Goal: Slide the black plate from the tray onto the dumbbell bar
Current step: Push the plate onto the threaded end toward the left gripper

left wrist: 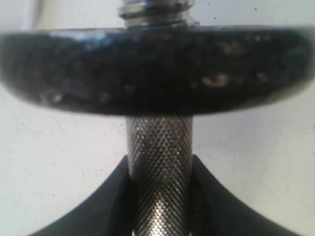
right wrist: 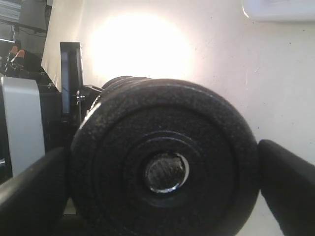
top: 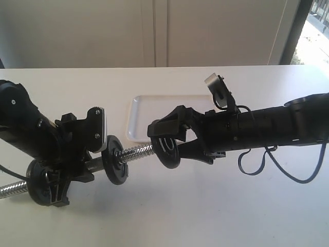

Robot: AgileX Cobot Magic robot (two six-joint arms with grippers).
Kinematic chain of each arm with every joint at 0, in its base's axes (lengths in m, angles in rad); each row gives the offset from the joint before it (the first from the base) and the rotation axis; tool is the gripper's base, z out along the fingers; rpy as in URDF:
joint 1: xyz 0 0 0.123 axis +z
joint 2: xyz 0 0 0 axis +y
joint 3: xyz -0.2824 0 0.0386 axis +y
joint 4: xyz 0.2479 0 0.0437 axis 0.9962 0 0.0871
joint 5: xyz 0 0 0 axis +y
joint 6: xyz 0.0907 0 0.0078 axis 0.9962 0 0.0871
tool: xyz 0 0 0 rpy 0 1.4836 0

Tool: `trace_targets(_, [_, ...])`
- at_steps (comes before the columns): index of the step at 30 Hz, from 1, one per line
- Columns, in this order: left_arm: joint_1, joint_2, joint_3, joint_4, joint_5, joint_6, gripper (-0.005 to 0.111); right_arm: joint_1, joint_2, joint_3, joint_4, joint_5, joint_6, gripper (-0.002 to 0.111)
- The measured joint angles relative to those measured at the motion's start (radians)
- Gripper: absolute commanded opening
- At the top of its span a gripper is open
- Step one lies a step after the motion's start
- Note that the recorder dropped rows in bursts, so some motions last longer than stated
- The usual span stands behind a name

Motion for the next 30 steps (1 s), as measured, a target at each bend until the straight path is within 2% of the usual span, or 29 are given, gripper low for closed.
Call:
trace_targets(23, [-0.004,-0.005,0.000,0.000,0.000,0.008,0.000,0.000,0.001,0.006,0.001,0.070,-0.020,0.000])
trace_targets(30, [-0.004,-0.005,0.000,0.002,0.007,0.014,0.000,0.036,0.006,0.006,0.005,0.046,-0.020,0.000])
